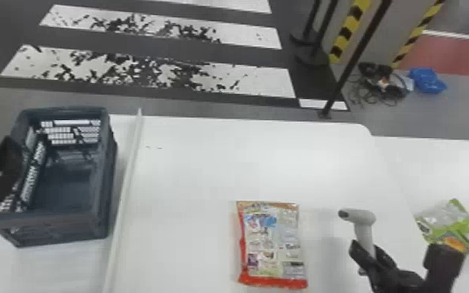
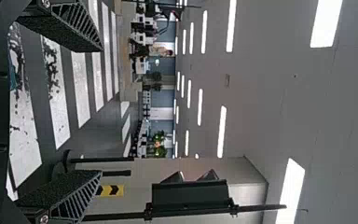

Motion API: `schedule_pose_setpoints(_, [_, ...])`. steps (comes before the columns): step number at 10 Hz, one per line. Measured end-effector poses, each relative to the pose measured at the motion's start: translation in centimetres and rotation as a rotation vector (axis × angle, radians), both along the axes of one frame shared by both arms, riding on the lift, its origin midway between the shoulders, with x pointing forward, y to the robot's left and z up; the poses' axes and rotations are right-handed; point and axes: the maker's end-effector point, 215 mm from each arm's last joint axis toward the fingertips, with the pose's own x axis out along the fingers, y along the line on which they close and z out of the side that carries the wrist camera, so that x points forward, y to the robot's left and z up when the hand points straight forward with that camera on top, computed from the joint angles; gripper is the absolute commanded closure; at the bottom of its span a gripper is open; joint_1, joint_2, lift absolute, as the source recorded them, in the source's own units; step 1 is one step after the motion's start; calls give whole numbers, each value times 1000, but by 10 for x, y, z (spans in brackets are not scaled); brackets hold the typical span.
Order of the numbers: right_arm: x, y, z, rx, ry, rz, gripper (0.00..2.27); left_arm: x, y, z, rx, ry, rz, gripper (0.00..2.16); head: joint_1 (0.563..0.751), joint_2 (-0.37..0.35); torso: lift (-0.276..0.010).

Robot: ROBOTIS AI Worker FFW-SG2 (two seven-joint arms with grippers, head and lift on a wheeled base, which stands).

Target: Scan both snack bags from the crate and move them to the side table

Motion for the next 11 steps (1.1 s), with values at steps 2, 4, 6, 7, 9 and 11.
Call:
schedule_pose_setpoints(2, [8,-10,-22,-20,42,2,2246,-1,-3,0,-1,1,-7,60,695,-211,-29])
schedule_pose_setpoints(4, [16,-19,-39,-51,62,20,2246,-3,-5,1,3,1,-13,60,695,-230,-29])
schedule_pose_setpoints(6, [19,-25,-42,-75,60,32,2111,-6,-10,3,4,0,-24,60,695,-246,-29])
schedule_pose_setpoints(7, [20,-26,-42,-80,57,36,1693,-8,-12,3,6,0,-27,60,695,-252,-29])
schedule_pose_setpoints(9, [20,-24,-45,-80,62,45,633,-10,-14,4,8,0,-27,60,695,-253,-29])
schedule_pose_setpoints(11, [19,-23,-47,-85,67,51,144,-11,-16,5,7,-1,-28,60,695,-255,-29])
